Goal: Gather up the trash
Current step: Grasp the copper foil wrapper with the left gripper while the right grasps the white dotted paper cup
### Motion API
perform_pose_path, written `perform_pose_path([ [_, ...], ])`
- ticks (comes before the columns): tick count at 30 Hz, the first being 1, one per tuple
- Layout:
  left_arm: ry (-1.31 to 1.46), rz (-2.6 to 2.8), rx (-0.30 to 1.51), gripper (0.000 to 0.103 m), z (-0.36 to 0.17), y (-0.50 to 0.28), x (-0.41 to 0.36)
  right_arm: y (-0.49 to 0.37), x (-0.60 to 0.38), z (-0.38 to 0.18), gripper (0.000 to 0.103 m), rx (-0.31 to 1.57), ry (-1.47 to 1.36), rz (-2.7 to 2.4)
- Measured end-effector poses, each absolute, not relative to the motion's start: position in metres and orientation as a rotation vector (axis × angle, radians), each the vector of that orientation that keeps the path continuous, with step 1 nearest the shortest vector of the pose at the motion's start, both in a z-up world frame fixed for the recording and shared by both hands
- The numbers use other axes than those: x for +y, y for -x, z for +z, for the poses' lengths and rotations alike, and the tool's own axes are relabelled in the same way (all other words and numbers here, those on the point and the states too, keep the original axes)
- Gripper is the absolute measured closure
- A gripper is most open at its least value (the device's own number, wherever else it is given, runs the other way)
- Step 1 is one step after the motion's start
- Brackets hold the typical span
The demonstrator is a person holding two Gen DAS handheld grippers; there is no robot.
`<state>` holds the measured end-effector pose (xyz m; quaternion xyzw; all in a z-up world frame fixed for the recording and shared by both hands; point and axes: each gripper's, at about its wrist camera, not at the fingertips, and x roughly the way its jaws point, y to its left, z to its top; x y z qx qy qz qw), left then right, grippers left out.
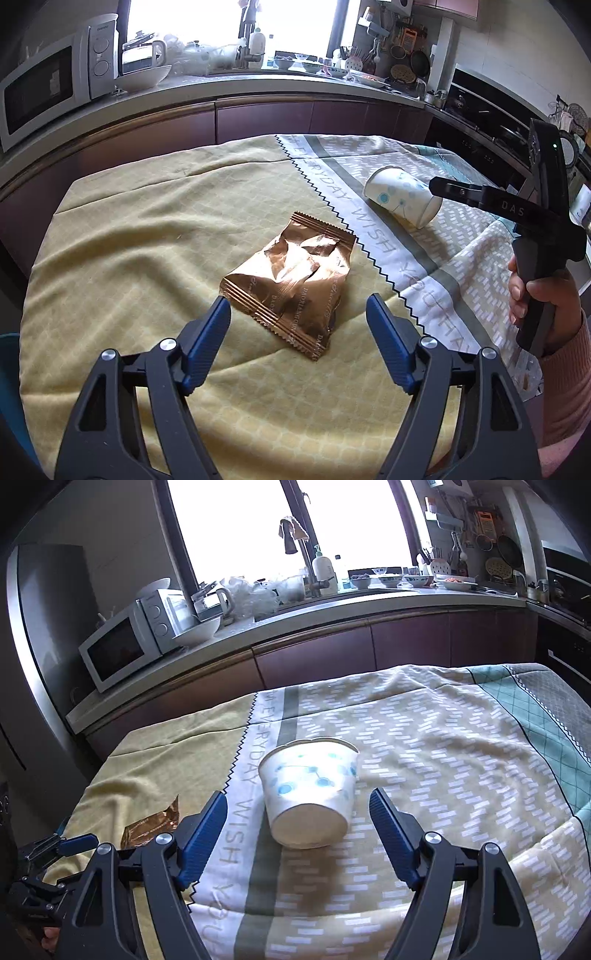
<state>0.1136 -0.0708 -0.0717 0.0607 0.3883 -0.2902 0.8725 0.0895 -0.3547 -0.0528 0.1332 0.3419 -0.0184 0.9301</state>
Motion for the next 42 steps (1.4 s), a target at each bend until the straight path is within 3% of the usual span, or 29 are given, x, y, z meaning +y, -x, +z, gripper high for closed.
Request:
perform_pose_path([
  [10, -0.202, -0.577, 0.825, 0.029, -0.081, -0.129, -0.093, -0.111, -0.354, -0.070, 0.021, 0.775, -0.274, -0.008],
  [17, -0.207, -0.578, 0.861, 0.038, -0.089, -0.139, -0.094, -0.112, -0.358, -0.072, 0.042, 0.786, -0.312, 0.011],
  [36, -0.200, -0.592, 0.873, 0.070, -0.091, -0.132, -0.092, -0.099, -0.363, -0.067, 0.044, 0.742, -0.396, 0.077],
  [42, -0.173, -0.575, 0.861, 0.072, -0.085, -0.127, -0.080, -0.093, -0.354, -0.058, 0.044, 0.714, -0.414, 0.127],
])
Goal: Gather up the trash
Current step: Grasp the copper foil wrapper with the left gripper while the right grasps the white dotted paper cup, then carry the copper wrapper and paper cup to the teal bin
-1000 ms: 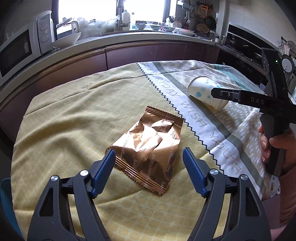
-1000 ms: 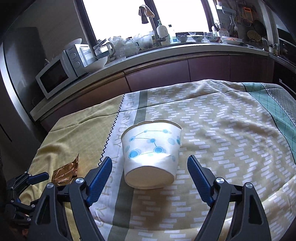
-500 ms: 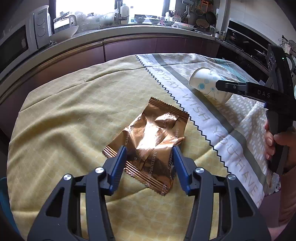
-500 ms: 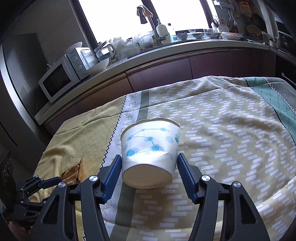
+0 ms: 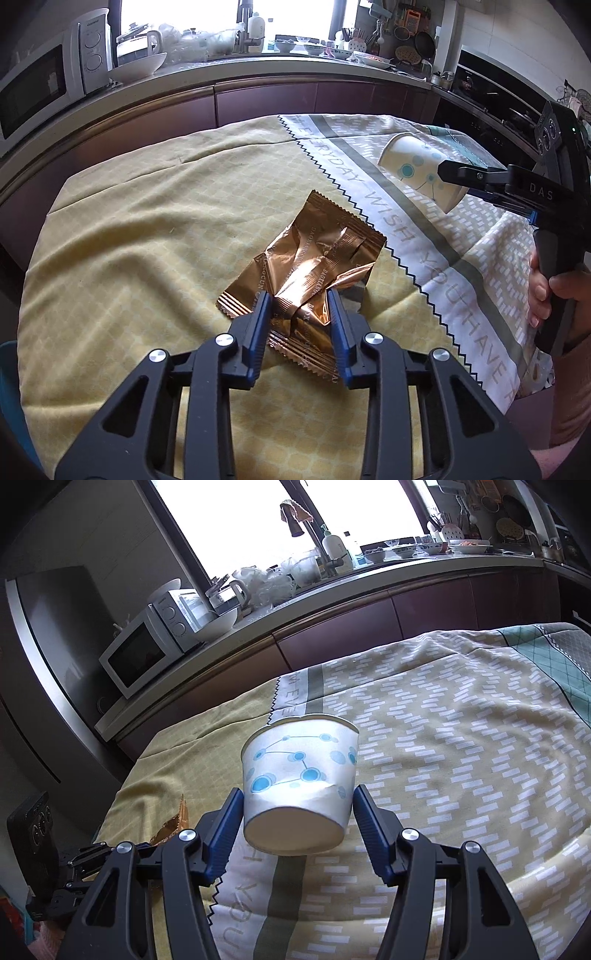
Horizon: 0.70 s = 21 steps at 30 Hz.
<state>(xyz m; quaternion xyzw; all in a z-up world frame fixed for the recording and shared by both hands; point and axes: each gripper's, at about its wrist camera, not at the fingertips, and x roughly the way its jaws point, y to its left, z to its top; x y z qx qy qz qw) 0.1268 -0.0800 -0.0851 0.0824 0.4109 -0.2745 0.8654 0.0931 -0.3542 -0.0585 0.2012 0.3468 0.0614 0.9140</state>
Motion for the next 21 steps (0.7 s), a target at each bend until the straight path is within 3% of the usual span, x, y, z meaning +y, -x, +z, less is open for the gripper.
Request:
perform_pose_path([
  [21, -0.051, -0.442, 0.770, 0.072, -0.045, -0.091, 0.012, -0.081, -0.274, -0.038, 0.044, 0.681, -0.405, 0.375],
])
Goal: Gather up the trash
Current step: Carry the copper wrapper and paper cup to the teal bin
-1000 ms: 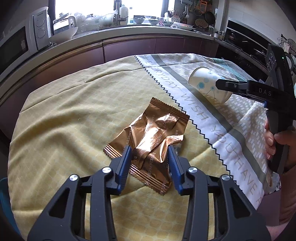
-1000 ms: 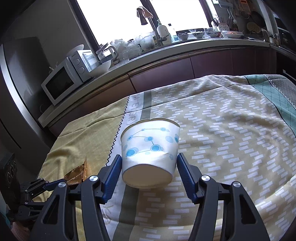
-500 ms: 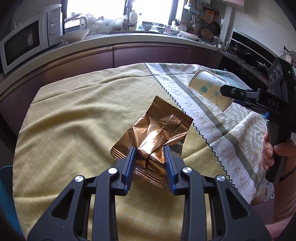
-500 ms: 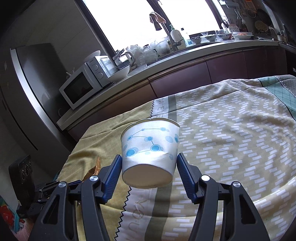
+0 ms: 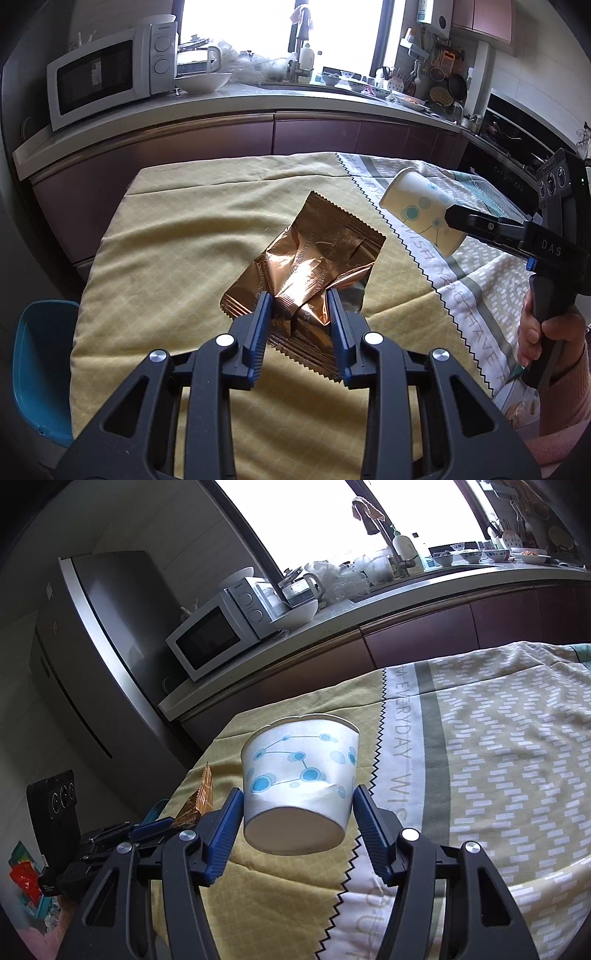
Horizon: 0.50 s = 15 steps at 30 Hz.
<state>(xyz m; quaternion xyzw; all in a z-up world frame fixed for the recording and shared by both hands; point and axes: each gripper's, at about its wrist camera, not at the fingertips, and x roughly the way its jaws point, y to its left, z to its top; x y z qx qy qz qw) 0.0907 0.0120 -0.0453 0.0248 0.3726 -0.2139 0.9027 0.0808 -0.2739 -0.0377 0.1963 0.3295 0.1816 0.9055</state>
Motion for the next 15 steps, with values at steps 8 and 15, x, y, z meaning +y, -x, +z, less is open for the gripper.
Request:
perform_pose_path([
  [8, -0.016, -0.365, 0.779, 0.072, -0.043, -0.084, 0.048, -0.082, -0.245, -0.036, 0.044, 0.688, -0.401, 0.456],
  [15, 0.004, -0.313, 0.780, 0.072, -0.045, -0.077, 0.070, -0.086, -0.223, -0.038, 0.044, 0.702, -0.384, 0.512],
])
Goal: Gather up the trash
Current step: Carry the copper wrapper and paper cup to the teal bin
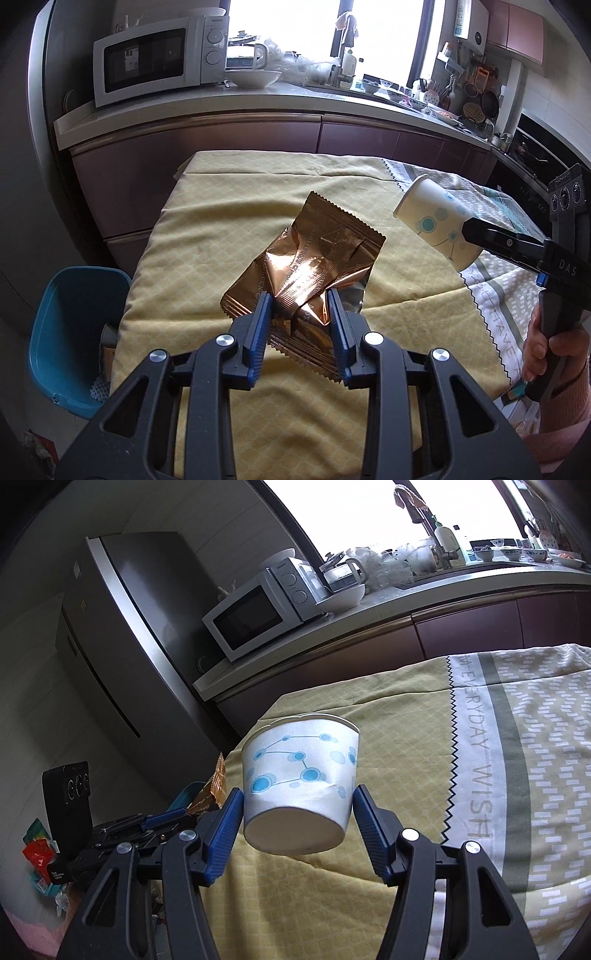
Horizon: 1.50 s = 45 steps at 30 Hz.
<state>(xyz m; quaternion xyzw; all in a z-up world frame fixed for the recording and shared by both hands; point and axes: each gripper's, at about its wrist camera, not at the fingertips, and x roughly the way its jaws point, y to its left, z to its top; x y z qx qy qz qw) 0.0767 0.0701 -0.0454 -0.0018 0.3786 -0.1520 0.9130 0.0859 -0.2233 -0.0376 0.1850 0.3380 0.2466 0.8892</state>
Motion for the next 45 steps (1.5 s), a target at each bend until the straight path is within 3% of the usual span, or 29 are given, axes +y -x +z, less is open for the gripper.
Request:
perform_pose_path([
  [45, 0.130, -0.087, 0.735, 0.072, -0.034, -0.045, 0.188, -0.105, -0.092, -0.039, 0.044, 0.771, -0.264, 0.782],
])
